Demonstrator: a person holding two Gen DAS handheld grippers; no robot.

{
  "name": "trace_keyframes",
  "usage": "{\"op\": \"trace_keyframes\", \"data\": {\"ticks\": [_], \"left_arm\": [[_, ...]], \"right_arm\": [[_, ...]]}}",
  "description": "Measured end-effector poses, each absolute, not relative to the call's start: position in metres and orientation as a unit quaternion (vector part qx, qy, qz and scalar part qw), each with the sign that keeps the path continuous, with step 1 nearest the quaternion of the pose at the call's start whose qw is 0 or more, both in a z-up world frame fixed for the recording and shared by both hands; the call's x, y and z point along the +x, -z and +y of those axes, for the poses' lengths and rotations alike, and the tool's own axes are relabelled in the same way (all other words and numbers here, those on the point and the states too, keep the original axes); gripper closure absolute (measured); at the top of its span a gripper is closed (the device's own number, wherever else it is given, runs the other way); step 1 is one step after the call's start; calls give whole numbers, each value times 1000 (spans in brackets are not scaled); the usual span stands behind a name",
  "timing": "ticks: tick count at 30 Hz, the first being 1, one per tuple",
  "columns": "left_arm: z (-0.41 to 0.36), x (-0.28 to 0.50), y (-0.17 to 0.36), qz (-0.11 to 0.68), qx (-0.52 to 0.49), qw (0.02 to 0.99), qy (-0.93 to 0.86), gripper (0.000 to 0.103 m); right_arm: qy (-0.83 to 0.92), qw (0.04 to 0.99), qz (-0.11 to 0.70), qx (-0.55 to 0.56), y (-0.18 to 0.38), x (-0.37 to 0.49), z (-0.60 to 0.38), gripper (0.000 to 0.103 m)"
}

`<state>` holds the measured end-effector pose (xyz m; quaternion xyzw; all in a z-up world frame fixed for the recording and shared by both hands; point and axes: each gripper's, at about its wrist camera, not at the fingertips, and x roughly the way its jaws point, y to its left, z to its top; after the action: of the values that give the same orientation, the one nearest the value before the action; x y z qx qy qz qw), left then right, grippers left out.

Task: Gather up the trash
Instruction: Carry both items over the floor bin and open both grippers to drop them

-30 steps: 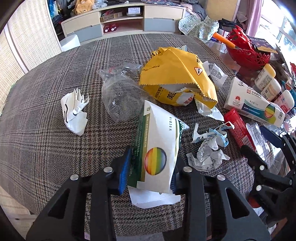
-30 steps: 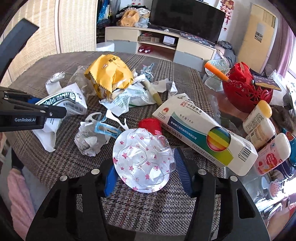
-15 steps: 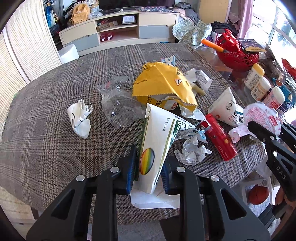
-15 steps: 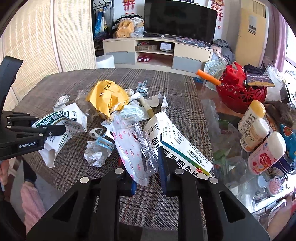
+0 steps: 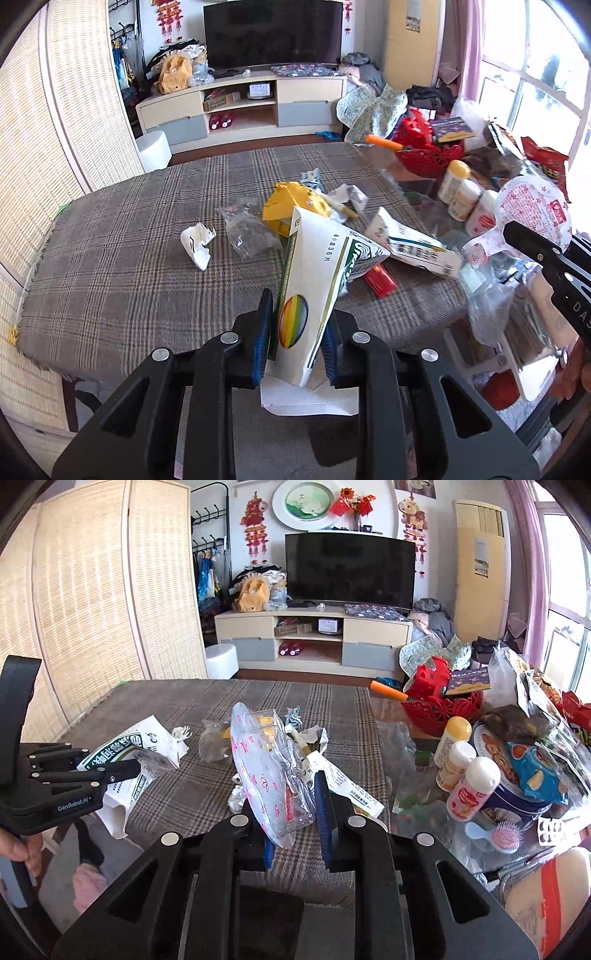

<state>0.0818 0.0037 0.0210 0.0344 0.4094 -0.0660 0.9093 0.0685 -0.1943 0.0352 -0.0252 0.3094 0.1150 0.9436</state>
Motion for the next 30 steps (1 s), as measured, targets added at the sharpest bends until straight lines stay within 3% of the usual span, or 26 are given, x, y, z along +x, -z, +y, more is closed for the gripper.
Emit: {"op": "trace_keyframes", "data": {"ticks": [5, 12, 30], "left_arm": [[-2, 31, -14, 397, 26, 914, 76, 80], [-15, -18, 43, 421, 11, 902, 95, 80], [-25, 22, 237, 544, -23, 832, 108, 80]], "right_arm": [[-122, 937, 327, -3, -25, 21, -203, 83], [-137, 914, 381, 17, 31, -16, -203, 83], [-125, 833, 533, 81, 200, 27, -186, 83]]}}
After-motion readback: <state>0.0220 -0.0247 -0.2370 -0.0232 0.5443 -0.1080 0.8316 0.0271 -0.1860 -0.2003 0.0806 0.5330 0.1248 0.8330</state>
